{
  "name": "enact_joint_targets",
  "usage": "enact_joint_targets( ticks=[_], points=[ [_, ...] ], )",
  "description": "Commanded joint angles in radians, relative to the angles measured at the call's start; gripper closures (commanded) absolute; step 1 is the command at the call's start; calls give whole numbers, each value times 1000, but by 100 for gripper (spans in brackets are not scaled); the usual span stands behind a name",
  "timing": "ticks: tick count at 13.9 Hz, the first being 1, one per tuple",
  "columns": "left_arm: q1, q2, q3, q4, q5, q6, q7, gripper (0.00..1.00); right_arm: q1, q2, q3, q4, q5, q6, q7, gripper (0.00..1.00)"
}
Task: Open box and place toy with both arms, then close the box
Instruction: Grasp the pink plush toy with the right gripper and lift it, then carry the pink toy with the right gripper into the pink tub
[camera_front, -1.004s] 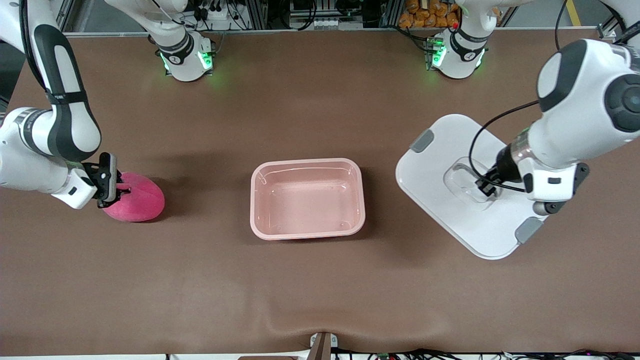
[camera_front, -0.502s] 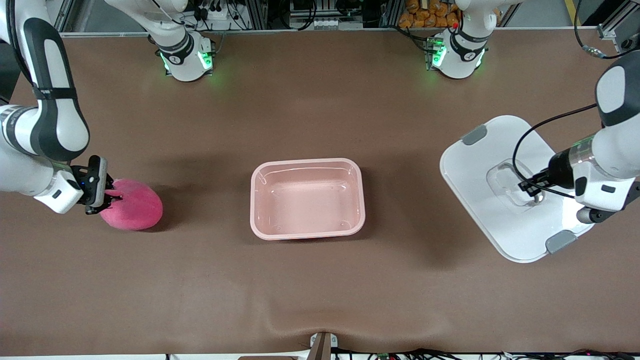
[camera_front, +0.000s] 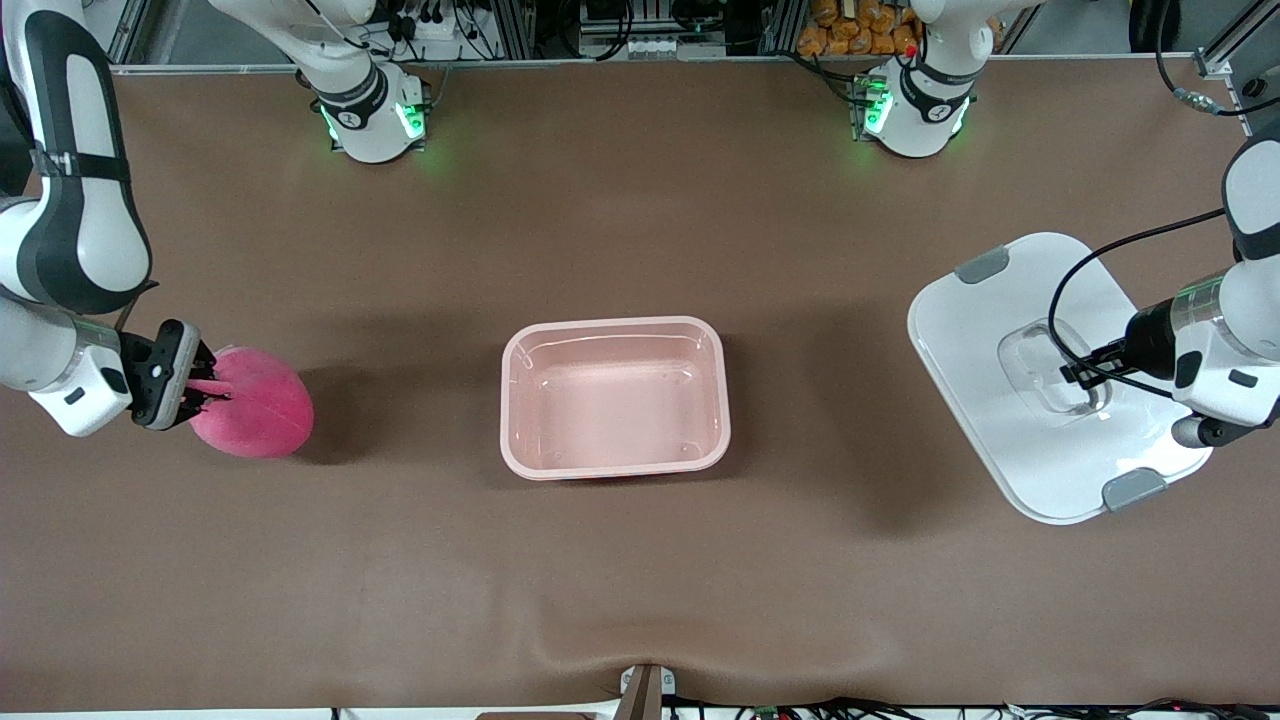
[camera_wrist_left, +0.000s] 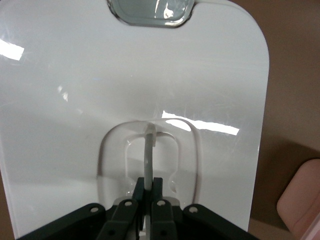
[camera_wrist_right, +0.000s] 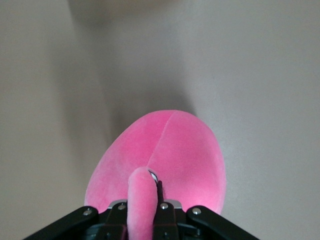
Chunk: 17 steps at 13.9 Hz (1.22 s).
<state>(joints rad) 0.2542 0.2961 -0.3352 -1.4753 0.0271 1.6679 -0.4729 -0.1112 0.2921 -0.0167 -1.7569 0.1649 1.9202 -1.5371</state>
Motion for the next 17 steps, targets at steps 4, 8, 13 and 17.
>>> enact_joint_targets(
  ticks=[4,8,13,17],
  points=[
    [27,-14,-2,-2,-9,-2,89,100,80,-59,1,5,108,-98,267,100],
    [37,-12,-1,-5,-9,-2,140,100,120,-74,3,16,201,-104,397,100],
    [43,-12,-1,-2,-16,-2,180,100,208,-62,1,99,352,-118,691,100],
    [42,-8,-1,-2,-21,-2,180,100,286,-31,0,187,433,-109,954,100]
  ],
)
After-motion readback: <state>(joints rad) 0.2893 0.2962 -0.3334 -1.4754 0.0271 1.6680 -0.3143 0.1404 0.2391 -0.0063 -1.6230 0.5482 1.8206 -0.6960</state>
